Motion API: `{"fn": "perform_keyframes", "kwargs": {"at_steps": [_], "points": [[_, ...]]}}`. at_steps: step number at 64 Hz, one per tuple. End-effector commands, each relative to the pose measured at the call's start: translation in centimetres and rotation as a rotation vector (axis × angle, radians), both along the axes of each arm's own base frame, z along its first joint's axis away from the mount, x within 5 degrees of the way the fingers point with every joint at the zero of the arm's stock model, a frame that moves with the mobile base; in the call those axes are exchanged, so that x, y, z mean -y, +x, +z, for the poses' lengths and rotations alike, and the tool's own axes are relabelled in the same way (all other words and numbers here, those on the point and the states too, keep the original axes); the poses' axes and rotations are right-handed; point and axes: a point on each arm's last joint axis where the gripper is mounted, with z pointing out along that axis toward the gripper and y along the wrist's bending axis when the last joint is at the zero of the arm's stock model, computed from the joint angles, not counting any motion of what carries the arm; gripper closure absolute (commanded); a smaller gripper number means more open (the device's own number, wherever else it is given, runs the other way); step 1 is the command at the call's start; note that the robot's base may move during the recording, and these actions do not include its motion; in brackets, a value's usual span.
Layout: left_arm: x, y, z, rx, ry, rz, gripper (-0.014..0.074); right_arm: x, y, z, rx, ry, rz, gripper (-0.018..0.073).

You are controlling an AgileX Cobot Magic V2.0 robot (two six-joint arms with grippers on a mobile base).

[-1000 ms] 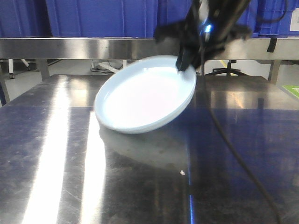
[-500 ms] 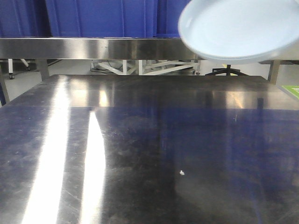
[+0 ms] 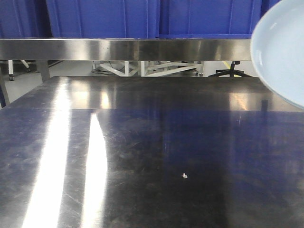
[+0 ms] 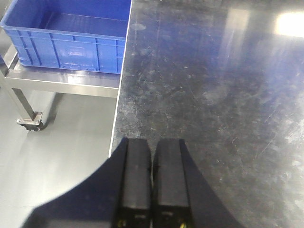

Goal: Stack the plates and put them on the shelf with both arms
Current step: 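Raise the plate stack with the right gripper and hold it aside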

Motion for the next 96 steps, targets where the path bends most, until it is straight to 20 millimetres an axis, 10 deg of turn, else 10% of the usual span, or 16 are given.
{"fn": "perform_keyframes", "kwargs": {"at_steps": [1,96], "points": [[0.09,0.4,1.59,0.103,-0.026,0.0,0.05,0.17,-0.61,1.56,0.149,-0.021,-0.013,0.0502],[0.09,0.4,1.59,0.103,-0.026,0.0,0.05,0.16,-1.1,1.68,0.164,-0.022,-0.015,0.0502]]}}
